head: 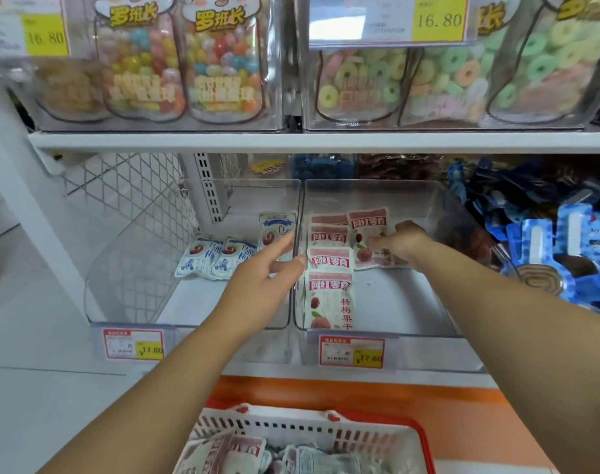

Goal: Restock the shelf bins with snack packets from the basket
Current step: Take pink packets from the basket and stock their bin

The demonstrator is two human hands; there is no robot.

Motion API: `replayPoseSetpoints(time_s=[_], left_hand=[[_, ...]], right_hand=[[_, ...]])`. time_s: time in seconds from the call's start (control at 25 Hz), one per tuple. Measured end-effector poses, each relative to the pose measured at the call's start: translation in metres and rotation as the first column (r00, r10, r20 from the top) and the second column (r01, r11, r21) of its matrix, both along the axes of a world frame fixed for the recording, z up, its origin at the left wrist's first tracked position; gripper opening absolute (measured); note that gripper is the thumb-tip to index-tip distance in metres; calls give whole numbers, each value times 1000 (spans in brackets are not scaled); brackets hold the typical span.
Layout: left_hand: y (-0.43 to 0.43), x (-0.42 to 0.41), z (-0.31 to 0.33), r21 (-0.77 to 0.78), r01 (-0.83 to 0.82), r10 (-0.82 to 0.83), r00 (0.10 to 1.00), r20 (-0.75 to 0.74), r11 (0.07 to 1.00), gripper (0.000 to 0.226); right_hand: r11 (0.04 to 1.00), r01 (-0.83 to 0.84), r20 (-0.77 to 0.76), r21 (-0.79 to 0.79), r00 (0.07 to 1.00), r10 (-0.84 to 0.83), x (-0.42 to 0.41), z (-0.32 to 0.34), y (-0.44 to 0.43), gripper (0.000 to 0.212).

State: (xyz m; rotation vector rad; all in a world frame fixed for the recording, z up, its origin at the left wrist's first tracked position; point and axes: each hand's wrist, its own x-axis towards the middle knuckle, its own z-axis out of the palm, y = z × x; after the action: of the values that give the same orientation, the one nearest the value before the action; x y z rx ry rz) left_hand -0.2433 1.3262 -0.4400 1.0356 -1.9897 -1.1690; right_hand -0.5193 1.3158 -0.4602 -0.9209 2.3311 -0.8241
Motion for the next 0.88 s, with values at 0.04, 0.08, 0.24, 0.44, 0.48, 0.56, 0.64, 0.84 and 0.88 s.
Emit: replayPoseSetpoints(time_s=[0.04,0.08,0.24,0.44,0.48,0.56,0.64,0.84,0.88], left_hand=[[0,0,2,-36,-12,13,1000,9,999,54],[3,2,6,-91,-41,41,999,2,995,54],[38,27,10,-401,-215,146,970,-195,891,33],[111,68,-78,-363,-92,111,993,30,927,21],[123,74,-99,-260,-51,88,987,135,964,20],[144,84,-137,37,20,-31,945,325,999,24],[166,94,-167,253,71,-179,882,437,965,32],[185,101,-194,552,-75,-187,896,403,830,38],[185,102,-198,588,-96,-183,900,397,803,45]], right_hand=[[1000,-9,-91,17,996,11,9,11,6,56],[1000,-30,-215,5,976,31,19,24,14,56],[835,-247,-415,-492,909,25,82,55,78,30],[722,-473,-373,-505,874,312,160,-16,183,9],[784,-524,-348,-334,841,414,168,-36,194,7],[795,-592,-187,131,773,607,178,-75,208,22],[669,-605,71,431,762,643,187,-114,222,28],[812,-303,49,498,945,323,235,-204,256,101],[843,-241,-9,480,960,280,243,-211,257,105]])
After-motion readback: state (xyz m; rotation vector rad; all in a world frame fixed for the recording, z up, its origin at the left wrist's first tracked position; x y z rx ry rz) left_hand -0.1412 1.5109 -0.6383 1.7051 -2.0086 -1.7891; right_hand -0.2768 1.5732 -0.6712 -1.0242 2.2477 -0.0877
